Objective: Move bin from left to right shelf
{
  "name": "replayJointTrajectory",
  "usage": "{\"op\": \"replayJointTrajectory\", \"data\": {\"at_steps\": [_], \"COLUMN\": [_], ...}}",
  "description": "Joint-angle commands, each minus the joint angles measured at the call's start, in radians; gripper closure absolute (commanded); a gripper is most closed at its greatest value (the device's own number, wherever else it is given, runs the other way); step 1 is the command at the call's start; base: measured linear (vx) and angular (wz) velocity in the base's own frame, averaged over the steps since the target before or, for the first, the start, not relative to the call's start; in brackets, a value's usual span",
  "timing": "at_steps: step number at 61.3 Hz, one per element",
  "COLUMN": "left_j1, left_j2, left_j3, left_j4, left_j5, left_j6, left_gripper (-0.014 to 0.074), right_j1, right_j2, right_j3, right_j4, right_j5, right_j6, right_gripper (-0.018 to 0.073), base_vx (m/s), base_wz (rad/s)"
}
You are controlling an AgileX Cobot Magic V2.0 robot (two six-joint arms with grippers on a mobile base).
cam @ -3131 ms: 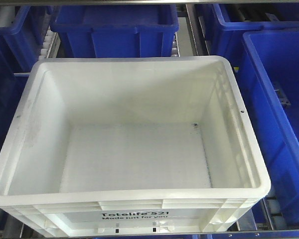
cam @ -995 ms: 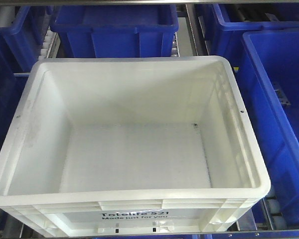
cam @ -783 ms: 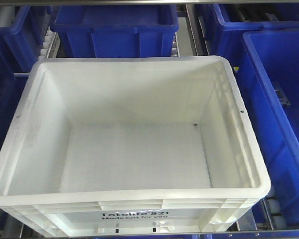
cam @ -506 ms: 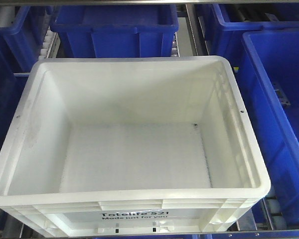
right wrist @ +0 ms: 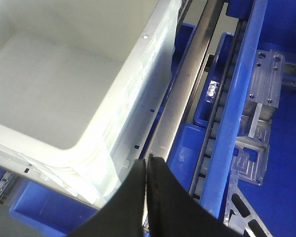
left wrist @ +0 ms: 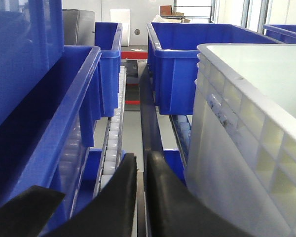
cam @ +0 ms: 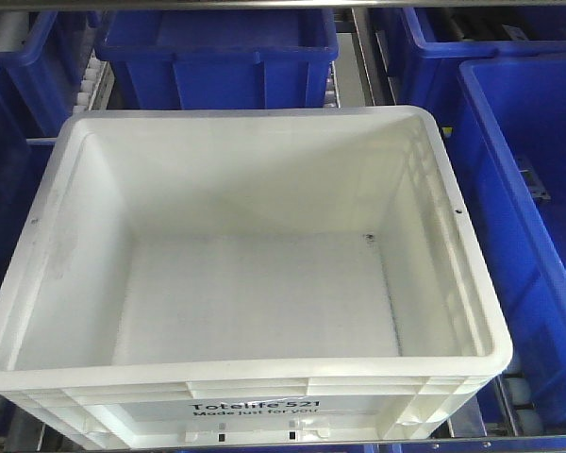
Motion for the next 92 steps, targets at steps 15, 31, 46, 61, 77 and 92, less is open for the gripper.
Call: {"op": "replayJointTrajectory", "data": {"at_steps": [15,31,46,61,77,92], "left_j1": [0.001,0.001,0.001,0.001,0.001,0.001], "left_j2": [-0.011,-0.011,-0.011,-0.011,-0.011,-0.011], "left_j3": [-0.022,-0.022,-0.022,-0.022,-0.022,-0.022], "left_j4": [-0.008,-0.008,-0.008,-0.008,-0.008,-0.008], "left_j5": [-0.077,-0.077,-0.077,-0.077,-0.077,-0.077], "left_j6": [-0.007,-0.007,-0.007,-0.007,-0.007,-0.007], "left_gripper": [0.0558,0.0558,0.0558,0.0558,0.0558,0.0558], "right_j1": [-0.007,-0.007,-0.007,-0.165,-0.436,-0.471], "right_j2": [0.007,0.007,0.007,-0.053,-0.177,-0.210], "right_j3": [-0.024,-0.024,-0.024,-0.024,-0.024,-0.019], "right_j4": [-0.008,-0.008,-0.008,0.006,0.042,0.025], "right_j5": [-0.061,-0.061,-0.061,-0.163,-0.255,-0.260], "right_j6": [-0.007,-0.007,-0.007,0.006,0.007,-0.019], "right_gripper": [0.0568,0.0568,0.0568,0.0568,0.0568,0.0568], "base_vx": [0.00,0.00,0.00,0.00,0.00,0.00], "base_wz": [0.00,0.00,0.00,0.00,0.00,0.00]}}
